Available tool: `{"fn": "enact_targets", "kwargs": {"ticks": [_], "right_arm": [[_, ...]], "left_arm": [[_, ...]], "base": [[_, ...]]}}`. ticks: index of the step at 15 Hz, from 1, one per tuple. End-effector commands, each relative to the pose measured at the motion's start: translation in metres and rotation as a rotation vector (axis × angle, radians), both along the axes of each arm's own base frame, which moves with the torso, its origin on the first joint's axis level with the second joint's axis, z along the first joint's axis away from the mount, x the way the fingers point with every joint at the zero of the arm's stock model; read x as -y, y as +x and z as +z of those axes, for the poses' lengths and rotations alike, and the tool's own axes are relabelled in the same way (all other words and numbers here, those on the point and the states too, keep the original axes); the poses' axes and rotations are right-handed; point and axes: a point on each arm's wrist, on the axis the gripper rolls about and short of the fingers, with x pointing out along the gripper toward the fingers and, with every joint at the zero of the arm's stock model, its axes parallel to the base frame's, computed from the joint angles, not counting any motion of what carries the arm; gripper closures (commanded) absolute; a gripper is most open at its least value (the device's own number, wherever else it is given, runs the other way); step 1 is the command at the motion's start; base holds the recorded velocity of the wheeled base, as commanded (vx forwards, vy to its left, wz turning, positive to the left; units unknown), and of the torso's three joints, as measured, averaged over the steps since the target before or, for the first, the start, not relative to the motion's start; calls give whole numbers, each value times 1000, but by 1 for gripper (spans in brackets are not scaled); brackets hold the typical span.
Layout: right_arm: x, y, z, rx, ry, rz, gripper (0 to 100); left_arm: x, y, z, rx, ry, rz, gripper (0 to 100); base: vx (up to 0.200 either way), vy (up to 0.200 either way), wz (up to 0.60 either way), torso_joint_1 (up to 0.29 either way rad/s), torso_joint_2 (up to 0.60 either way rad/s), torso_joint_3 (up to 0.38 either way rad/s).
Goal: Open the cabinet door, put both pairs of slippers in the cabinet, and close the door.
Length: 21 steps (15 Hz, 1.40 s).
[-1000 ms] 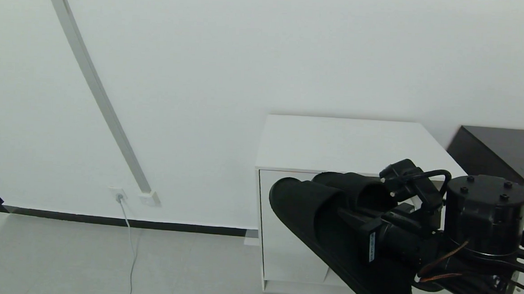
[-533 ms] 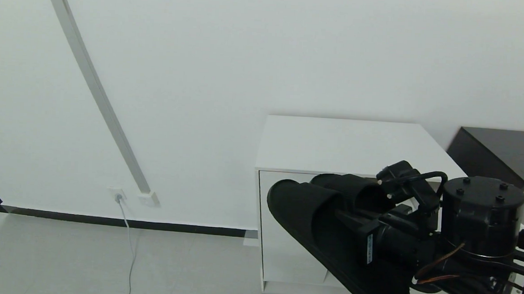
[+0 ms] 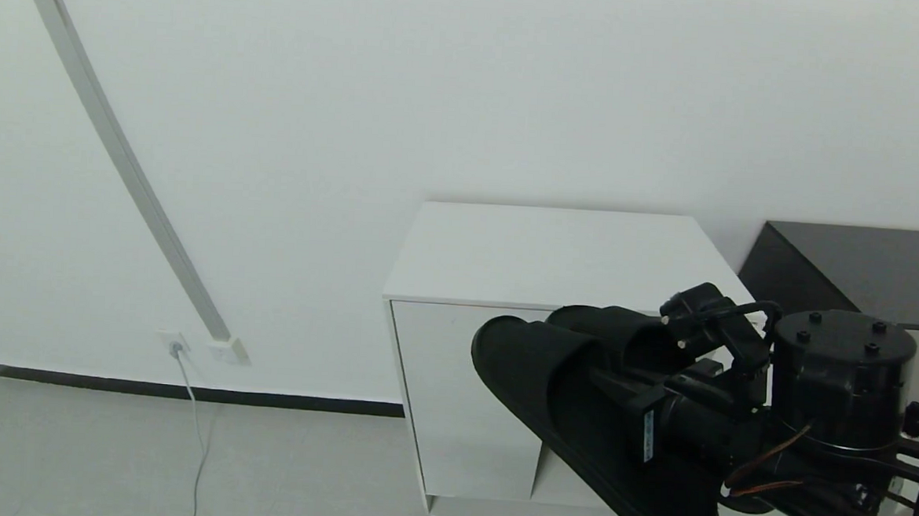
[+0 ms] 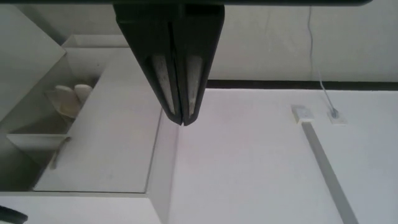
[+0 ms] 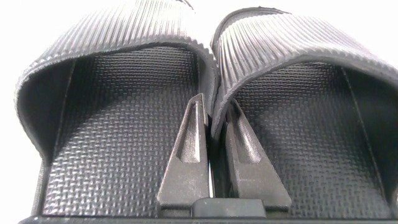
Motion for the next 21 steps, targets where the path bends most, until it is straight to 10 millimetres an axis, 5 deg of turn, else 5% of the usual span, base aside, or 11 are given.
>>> {"fn": "enact_targets", "kwargs": {"ticks": [1, 13, 21], "right_arm": [[-1, 0, -1, -2, -2, 0, 100], [0, -1, 0, 0, 0, 2, 100], [1, -2, 0, -1, -1, 2, 100]], "left_arm": [[0, 0, 0, 0, 0, 1, 100], [0, 0, 0, 0, 1, -1, 100], [0, 0, 0, 0, 0, -1, 100]], "base": [[0, -200, 0, -2, 2, 2], [0, -200, 0, 4, 1, 1], [0, 0, 0, 0, 0, 0]]}}
